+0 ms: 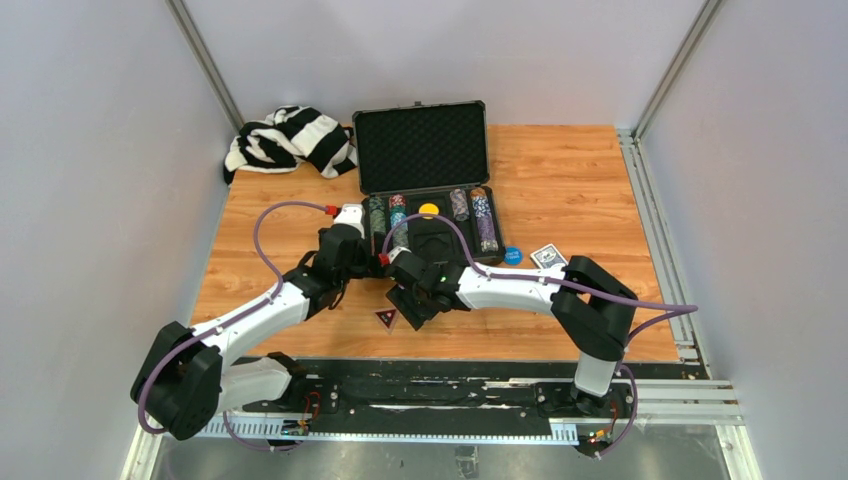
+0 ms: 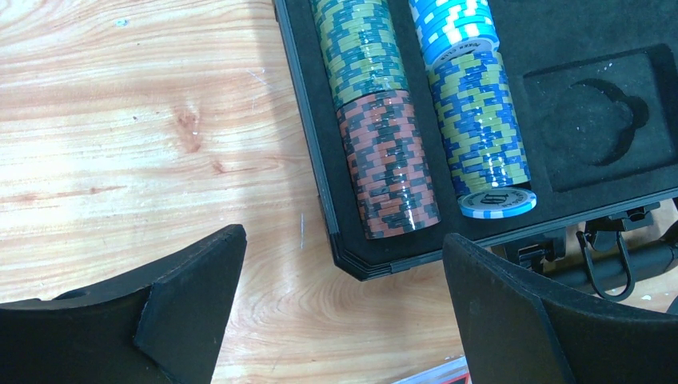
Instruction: Pack up texas hold em set
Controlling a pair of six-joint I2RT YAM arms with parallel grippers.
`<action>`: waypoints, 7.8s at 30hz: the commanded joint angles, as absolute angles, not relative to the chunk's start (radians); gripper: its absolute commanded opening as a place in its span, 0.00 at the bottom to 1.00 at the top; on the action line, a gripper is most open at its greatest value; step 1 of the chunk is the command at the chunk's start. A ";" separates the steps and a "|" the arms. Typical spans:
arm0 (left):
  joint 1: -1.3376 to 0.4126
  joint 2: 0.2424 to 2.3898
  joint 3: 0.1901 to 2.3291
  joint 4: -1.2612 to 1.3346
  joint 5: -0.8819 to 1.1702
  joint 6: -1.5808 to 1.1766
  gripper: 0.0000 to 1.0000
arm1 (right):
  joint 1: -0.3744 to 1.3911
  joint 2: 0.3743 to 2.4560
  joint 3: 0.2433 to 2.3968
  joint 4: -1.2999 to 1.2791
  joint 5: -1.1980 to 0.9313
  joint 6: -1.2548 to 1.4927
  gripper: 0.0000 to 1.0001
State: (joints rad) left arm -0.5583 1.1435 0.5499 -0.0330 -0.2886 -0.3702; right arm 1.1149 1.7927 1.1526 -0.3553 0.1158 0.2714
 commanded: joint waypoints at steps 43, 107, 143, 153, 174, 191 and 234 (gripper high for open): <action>-0.566 1.137 0.577 -0.011 -0.258 -0.373 0.98 | 1.155 1.810 1.137 -0.345 0.105 0.295 0.44; -0.566 1.138 0.580 -0.015 -0.255 -0.373 0.98 | 1.155 1.880 1.185 -0.370 0.175 0.313 0.53; -0.566 1.135 0.581 -0.013 -0.238 -0.387 0.98 | 1.167 1.779 1.157 -0.419 0.225 0.322 0.42; -0.566 1.136 0.588 -0.019 -0.198 -0.407 0.98 | 1.167 1.783 1.155 -0.411 0.241 0.311 0.56; -0.565 1.135 0.574 -0.025 -0.211 -0.398 0.98 | 1.155 1.875 1.210 -0.381 0.201 0.293 0.57; -0.565 1.106 0.569 -0.043 -0.226 -0.408 0.98 | 1.157 1.865 1.149 -0.349 0.174 0.313 0.53; -0.460 1.105 0.534 -0.044 -0.224 -0.520 0.98 | 1.158 1.744 0.996 -0.352 0.206 0.374 0.49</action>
State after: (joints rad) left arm -0.4721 1.0969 0.5434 -0.0780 -0.2340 -0.5087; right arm 1.1522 1.7470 1.0435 -0.2600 0.2100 0.3408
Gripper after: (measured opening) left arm 0.981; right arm 0.485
